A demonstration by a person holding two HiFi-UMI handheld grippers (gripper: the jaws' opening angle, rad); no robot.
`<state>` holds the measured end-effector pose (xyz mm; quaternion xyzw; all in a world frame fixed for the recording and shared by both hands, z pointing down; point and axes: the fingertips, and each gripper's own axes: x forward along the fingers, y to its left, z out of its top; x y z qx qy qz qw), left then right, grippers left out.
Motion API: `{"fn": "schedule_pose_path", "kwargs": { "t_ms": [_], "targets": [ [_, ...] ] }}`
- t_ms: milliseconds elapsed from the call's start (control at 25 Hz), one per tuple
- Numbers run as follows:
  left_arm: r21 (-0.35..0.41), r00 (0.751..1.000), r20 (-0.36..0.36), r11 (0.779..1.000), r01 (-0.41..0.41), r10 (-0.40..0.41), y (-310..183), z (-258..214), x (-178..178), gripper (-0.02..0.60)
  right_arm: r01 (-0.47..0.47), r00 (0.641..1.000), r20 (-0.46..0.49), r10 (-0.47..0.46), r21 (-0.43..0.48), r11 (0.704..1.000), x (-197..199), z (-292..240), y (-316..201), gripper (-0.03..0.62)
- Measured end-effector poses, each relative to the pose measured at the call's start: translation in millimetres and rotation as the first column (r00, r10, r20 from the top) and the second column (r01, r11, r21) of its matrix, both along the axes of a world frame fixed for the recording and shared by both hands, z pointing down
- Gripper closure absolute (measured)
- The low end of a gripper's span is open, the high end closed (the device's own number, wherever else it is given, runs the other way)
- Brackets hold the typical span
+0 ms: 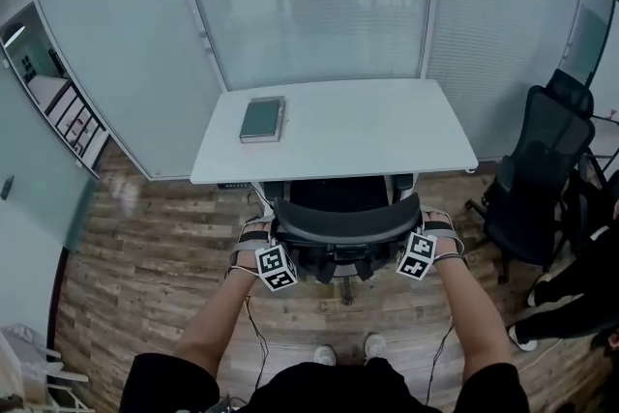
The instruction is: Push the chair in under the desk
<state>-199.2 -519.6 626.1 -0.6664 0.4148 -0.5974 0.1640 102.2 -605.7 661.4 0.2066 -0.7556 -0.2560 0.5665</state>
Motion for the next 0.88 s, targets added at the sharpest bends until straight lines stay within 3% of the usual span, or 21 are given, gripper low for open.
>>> {"fn": "schedule_pose_path", "kwargs": {
  "t_ms": [160, 480, 880],
  "targets": [
    [0.091, 0.999, -0.005, 0.995, 0.04, -0.039, -31, 0, -12, 0.223, 0.015, 1.0, 0.002, -0.015, -0.001, 1.0, -12, 8, -30, 0.065],
    [0.079, 0.998, -0.001, 0.995, 0.067, -0.068, -96, -4, -29, 0.233, 0.061, 0.998, 0.012, -0.061, -0.009, 0.998, -33, 4, -104, 0.065],
    [0.044, 0.998, 0.006, 0.997, 0.064, -0.065, -169, -6, -53, 0.222, 0.054, 0.999, -0.001, -0.054, -0.019, 0.998, -57, -1, -180, 0.063]
  ]
}}
